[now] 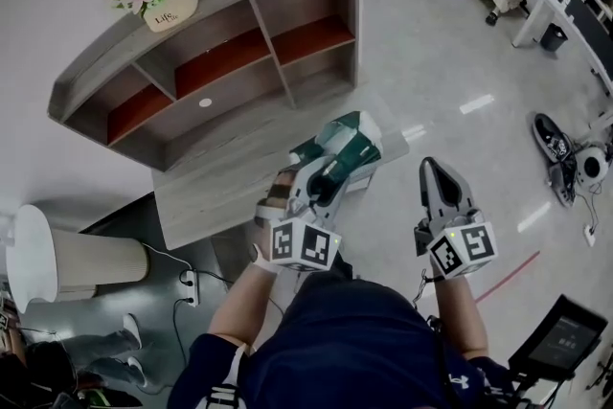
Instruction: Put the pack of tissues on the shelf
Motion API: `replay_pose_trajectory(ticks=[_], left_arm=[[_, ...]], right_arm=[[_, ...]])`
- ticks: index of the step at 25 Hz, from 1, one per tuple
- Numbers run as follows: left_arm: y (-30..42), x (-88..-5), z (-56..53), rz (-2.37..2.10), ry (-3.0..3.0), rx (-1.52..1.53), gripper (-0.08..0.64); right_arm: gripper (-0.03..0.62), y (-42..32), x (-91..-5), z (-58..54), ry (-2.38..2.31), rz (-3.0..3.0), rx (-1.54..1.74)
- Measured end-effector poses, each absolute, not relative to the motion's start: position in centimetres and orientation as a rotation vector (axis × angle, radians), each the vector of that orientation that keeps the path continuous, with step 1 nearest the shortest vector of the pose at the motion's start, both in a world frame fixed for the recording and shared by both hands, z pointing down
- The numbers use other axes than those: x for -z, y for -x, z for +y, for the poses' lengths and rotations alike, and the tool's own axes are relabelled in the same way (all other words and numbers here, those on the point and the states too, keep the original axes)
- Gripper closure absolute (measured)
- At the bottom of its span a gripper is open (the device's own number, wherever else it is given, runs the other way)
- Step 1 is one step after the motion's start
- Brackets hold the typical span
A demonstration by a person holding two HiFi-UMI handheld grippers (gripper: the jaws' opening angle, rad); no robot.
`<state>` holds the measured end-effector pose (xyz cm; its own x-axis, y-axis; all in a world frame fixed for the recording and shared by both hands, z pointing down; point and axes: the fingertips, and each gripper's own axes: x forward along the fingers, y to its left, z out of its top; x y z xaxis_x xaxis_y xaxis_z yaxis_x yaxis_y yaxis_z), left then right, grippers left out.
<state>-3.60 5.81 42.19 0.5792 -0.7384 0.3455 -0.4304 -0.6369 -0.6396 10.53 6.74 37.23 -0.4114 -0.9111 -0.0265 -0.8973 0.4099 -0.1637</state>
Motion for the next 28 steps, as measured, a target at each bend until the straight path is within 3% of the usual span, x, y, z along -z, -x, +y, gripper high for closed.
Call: replay_pose_trajectory(ticks=[13, 28], left_arm=[[8.7, -43.6, 0.5, 0.86, 2.343, 0.829, 0.405], [8.1, -44.1, -3.7, 0.859, 2.353, 0.842, 0.405]], right_arm=[[0.589, -6.2, -37.6, 1.0, 1.679, 2.508, 0.224], [0.589, -5.3, -39.0, -3.6, 1.65, 2.561, 0.273]])
